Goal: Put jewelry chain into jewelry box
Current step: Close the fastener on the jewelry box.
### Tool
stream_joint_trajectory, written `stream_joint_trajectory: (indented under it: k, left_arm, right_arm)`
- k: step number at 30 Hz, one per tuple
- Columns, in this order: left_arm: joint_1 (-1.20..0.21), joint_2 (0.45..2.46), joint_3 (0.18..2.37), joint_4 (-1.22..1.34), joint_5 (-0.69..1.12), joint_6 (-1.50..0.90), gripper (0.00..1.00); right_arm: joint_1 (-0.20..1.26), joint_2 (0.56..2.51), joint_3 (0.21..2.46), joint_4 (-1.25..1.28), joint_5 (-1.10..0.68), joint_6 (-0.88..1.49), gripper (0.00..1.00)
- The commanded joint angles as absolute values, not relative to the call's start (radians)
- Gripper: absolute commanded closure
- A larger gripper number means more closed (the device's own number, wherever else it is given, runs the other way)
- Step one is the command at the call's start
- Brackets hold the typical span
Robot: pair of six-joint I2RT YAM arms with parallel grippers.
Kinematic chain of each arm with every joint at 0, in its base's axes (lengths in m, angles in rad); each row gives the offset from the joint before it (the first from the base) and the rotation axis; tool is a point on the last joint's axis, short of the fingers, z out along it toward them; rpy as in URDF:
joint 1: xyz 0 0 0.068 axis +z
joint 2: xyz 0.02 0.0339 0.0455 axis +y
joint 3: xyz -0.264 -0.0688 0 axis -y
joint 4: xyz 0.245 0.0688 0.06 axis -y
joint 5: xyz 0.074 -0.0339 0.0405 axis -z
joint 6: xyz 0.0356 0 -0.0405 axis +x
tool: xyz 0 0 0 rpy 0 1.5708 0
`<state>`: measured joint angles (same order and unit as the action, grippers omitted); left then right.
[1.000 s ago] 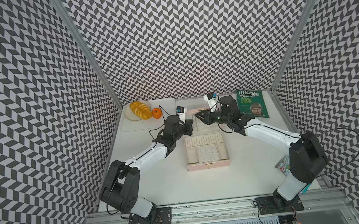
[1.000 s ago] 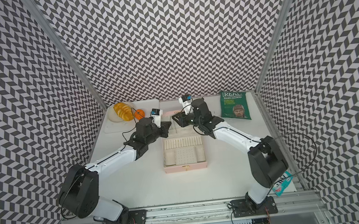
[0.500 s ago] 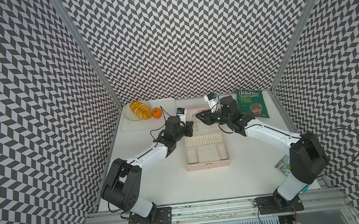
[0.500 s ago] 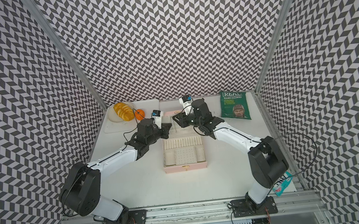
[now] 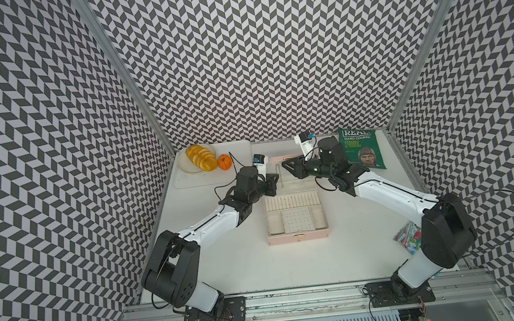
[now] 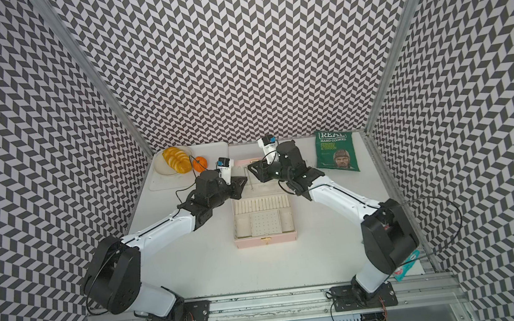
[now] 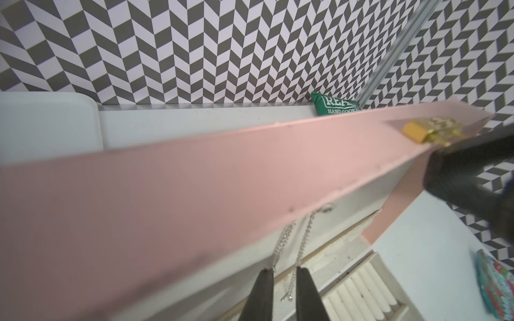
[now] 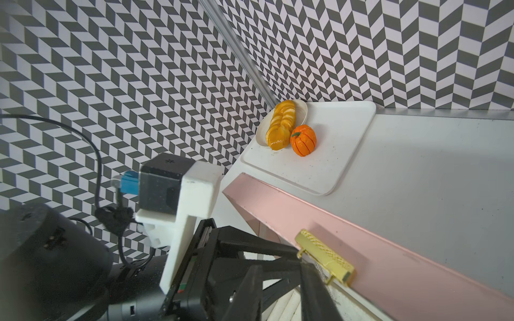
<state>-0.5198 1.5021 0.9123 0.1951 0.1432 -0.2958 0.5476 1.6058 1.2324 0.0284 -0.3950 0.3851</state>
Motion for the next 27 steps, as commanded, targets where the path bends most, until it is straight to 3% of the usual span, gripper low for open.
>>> stream_joint_trajectory:
  k: [1, 7, 15, 17, 18, 19, 27]
  left_arm:
    - [-0.525, 1.428, 0.896, 0.178, 0.143, -0.309, 0.73]
    - [-0.526, 1.309, 0.870, 0.127, 0.125, -0.332, 0.69]
    - [-0.515, 1.053, 0.783, 0.004, 0.042, -0.363, 0.45]
    - [-0.513, 0.998, 0.767, -0.028, 0.018, -0.374, 0.27]
    - [-0.513, 0.974, 0.759, -0.044, 0.006, -0.377, 0.07]
    - [-0.510, 0.951, 0.752, -0.056, -0.002, -0.376, 0.01]
    - [-0.508, 0.824, 0.695, -0.131, -0.070, -0.370, 0.00]
  right_arm:
    - [0.554, 1.559, 1.252, 0.029, -0.379, 0.350, 0.72]
    - [0.584, 1.548, 1.343, -0.054, -0.303, 0.236, 0.68]
    - [0.682, 1.580, 1.453, -0.097, -0.110, -0.075, 0.48]
    - [0.694, 1.611, 1.482, -0.122, -0.098, -0.169, 0.43]
    - [0.694, 1.625, 1.496, -0.133, -0.094, -0.202, 0.40]
    - [0.696, 1.640, 1.507, -0.141, -0.088, -0.236, 0.37]
    - [0.704, 1.731, 1.553, -0.194, -0.044, -0.422, 0.28]
